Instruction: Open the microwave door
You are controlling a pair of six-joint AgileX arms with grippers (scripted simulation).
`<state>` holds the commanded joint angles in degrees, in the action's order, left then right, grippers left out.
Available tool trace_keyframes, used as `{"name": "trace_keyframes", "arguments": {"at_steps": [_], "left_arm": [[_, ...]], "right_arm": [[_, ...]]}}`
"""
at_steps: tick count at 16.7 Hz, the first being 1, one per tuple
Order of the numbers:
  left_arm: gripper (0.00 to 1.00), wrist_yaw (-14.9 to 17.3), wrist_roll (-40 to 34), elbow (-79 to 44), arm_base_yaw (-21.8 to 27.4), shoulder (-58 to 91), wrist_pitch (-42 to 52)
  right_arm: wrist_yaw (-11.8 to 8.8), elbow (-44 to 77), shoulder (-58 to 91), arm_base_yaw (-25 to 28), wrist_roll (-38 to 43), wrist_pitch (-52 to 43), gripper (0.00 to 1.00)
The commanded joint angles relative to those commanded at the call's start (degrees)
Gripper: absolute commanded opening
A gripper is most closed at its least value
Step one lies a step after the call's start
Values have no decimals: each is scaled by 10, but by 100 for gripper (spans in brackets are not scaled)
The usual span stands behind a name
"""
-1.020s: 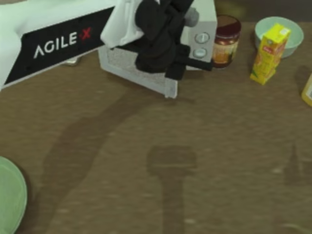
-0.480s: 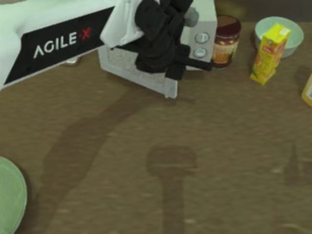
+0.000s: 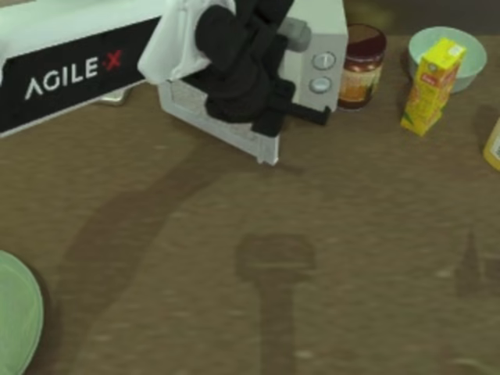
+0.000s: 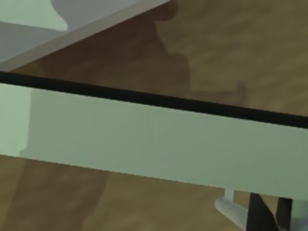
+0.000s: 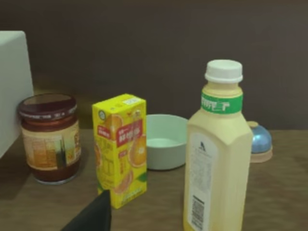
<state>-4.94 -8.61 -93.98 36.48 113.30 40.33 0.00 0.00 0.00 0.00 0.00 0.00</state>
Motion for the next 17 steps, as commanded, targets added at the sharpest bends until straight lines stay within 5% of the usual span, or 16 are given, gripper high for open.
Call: {"name": "trace_keyframes", "arguments": {"at_steps": [17], "left_arm": [[0, 9, 19, 19, -4, -11, -6]], "right_arm": [[0, 0, 0, 0, 0, 0, 100]]}}
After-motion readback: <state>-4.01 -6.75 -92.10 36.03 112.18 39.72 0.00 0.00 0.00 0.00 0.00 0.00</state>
